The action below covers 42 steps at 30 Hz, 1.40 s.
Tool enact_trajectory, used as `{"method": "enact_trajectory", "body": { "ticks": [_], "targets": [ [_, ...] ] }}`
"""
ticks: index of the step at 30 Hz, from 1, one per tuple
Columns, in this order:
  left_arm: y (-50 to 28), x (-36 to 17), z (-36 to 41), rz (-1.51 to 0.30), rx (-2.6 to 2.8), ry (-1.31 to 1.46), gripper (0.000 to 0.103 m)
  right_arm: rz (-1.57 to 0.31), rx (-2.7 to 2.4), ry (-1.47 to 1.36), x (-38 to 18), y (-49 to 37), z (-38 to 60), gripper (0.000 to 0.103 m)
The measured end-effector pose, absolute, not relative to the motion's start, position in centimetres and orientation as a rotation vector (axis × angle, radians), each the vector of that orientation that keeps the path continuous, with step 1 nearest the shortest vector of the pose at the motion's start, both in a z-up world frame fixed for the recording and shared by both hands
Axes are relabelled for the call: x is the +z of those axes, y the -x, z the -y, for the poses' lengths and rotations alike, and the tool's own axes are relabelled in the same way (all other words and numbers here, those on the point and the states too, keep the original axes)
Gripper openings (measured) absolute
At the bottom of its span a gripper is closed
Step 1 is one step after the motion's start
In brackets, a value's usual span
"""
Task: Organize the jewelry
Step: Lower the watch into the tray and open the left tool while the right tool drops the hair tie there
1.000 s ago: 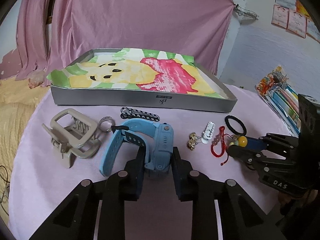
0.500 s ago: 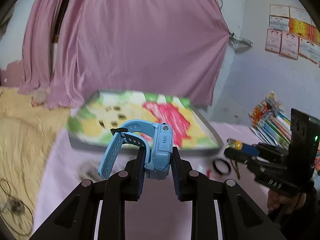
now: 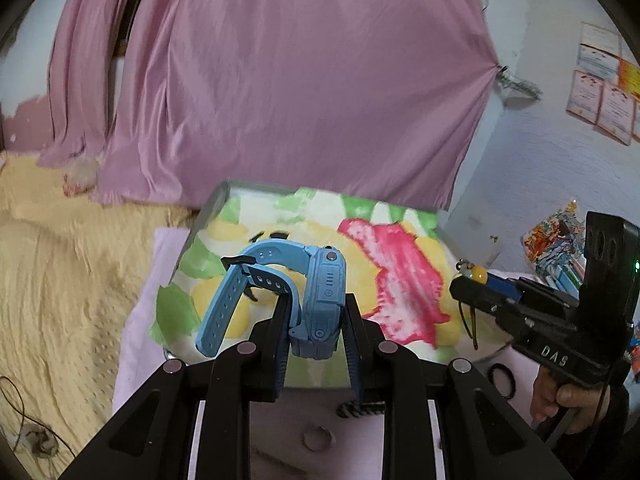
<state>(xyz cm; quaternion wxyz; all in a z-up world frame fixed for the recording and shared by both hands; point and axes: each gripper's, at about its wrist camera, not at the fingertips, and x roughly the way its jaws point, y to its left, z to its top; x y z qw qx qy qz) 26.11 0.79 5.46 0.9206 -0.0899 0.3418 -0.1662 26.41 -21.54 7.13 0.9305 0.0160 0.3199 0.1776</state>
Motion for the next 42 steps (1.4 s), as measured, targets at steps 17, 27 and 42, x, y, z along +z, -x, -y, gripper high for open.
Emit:
{"method": "enact_trajectory", "body": {
  "ticks": [17, 27, 42],
  "targets": [
    [-29.2, 2.1, 0.5, -0.910, -0.320, 0.110, 0.025, -0.860, 0.364, -0.016, 1.6, -30.0, 20.4, 0.023],
    [-28.3, 2.9, 0.1, -0.893, -0.270, 0.100, 0.046, -0.821, 0.302, -0.020, 2.5, -29.1, 21.0, 0.045],
    [-18.1, 7.7, -1.2, -0.448, -0.193, 0.095, 0.102, -0.429, 0.179, -0.054, 8.1, -18.4, 22.7, 0.092]
  ]
}}
